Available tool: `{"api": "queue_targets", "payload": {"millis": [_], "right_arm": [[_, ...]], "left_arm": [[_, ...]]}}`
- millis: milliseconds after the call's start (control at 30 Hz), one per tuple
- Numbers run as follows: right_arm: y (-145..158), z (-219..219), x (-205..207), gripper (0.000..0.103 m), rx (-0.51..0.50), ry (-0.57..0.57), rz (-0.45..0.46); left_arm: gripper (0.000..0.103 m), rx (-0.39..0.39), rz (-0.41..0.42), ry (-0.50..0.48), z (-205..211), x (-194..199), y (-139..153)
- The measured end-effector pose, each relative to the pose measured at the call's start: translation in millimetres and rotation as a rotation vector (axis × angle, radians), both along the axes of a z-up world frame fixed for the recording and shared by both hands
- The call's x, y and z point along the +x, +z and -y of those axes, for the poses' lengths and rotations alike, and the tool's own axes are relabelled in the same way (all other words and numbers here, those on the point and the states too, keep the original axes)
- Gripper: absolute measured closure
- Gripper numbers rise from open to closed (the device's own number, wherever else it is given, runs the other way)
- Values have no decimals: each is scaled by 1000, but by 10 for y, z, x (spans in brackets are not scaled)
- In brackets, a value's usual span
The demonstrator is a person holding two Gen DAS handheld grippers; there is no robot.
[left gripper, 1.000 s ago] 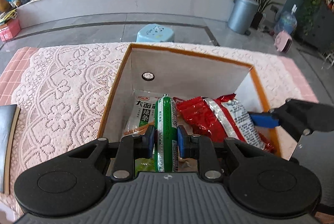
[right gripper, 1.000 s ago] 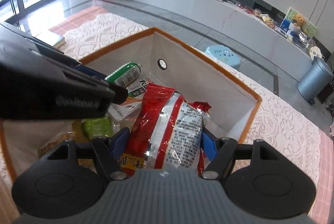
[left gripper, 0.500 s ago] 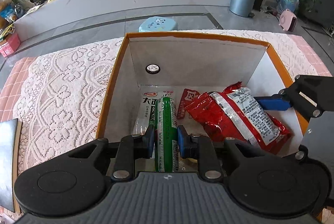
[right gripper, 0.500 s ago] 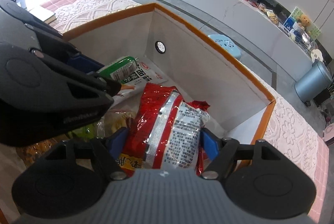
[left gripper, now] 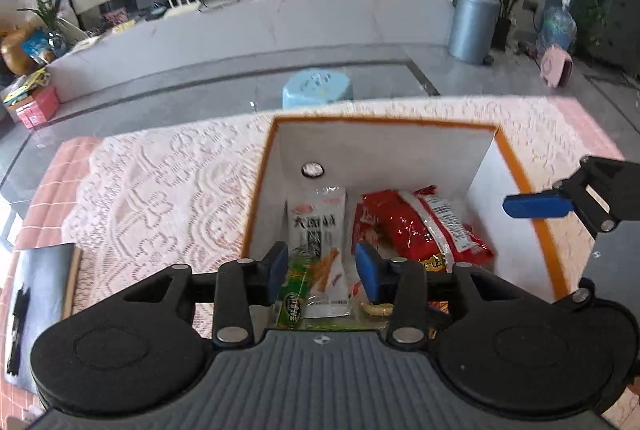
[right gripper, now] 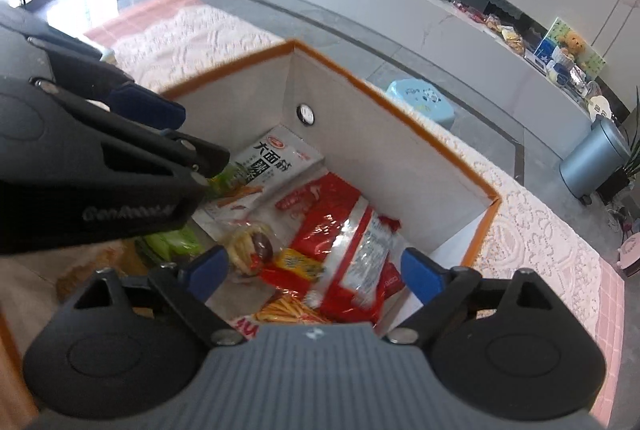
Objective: Organize snacks
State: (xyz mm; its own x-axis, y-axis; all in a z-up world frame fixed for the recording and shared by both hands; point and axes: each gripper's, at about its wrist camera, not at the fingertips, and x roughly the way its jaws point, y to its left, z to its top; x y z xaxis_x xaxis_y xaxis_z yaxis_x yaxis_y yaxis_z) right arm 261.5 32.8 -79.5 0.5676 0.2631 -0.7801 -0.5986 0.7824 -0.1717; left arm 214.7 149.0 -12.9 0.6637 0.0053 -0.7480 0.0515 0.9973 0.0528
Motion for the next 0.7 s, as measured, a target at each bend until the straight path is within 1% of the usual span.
{"api": "queue_targets", "payload": {"millis": [167, 267, 367, 467, 567, 633, 700], "right_arm": [[336, 214, -239, 11, 96, -37, 51], [561, 428, -434, 9, 176, -87, 87], [738, 673, -679, 8, 247, -155, 122], [857, 897, -988, 7, 310, -219, 174], [923, 1017, -1338, 7, 320, -250, 239], [947, 1089, -1555, 7, 316, -256, 272], [949, 1165, -1761, 7, 329, -275, 288]], "left_arm": [[43, -7, 113, 20, 36, -315, 285], [37, 4, 183, 19, 126, -554, 461], [28, 24, 242, 22, 228, -835, 600], [24, 55, 272, 32, 342, -1065, 681], [19, 81, 294, 57, 439, -1288, 708], [18, 78, 296, 73, 490, -1425, 710], [18, 59, 294, 81, 518, -1555, 694]]}}
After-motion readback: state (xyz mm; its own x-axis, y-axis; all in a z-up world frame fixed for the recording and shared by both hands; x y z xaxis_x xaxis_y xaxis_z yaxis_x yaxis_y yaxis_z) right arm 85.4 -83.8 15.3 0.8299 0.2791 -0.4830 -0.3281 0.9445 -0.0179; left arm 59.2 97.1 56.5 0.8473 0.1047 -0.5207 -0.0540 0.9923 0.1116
